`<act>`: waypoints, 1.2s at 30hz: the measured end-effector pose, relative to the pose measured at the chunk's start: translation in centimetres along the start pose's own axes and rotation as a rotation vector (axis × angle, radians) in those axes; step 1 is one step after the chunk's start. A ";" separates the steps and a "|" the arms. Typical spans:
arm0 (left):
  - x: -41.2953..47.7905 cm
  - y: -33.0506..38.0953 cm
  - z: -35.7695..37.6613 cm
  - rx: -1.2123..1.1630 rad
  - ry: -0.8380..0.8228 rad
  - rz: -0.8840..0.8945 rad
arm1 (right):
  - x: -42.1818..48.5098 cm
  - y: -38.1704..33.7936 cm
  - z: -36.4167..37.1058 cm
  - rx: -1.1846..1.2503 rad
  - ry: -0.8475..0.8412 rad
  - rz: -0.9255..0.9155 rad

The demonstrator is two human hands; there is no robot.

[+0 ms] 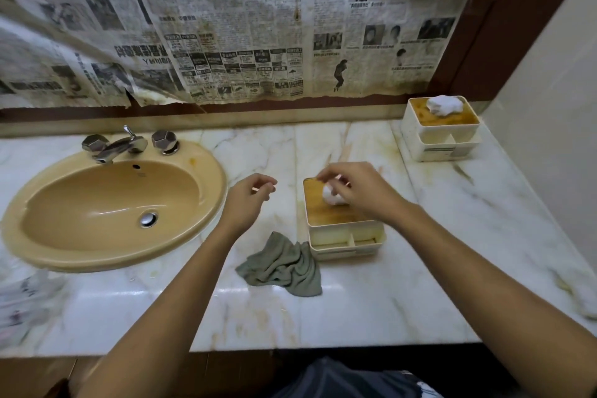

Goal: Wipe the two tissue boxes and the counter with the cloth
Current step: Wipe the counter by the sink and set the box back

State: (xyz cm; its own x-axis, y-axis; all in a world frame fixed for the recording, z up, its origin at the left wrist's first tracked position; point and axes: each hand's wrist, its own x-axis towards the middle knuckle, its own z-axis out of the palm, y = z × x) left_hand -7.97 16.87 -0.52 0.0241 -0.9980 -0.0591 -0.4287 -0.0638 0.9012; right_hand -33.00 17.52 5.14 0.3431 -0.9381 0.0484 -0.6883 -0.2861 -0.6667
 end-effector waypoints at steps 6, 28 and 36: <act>-0.6 1.9 2.3 -0.008 -0.056 -0.073 | -1.1 4.3 -2.4 0.002 0.210 0.064; 1.7 2.6 3.8 -0.388 0.008 -0.372 | 0.5 6.7 2.8 0.594 0.315 0.677; 11.7 2.0 -4.4 -0.383 0.074 -0.347 | 12.6 1.8 2.7 0.698 0.223 0.618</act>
State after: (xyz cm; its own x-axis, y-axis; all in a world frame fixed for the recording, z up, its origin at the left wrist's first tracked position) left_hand -4.55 5.06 2.48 0.1756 -0.9147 -0.3640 -0.0235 -0.3735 0.9273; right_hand -28.21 5.73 2.52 -0.1323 -0.9205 -0.3677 -0.1461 0.3850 -0.9113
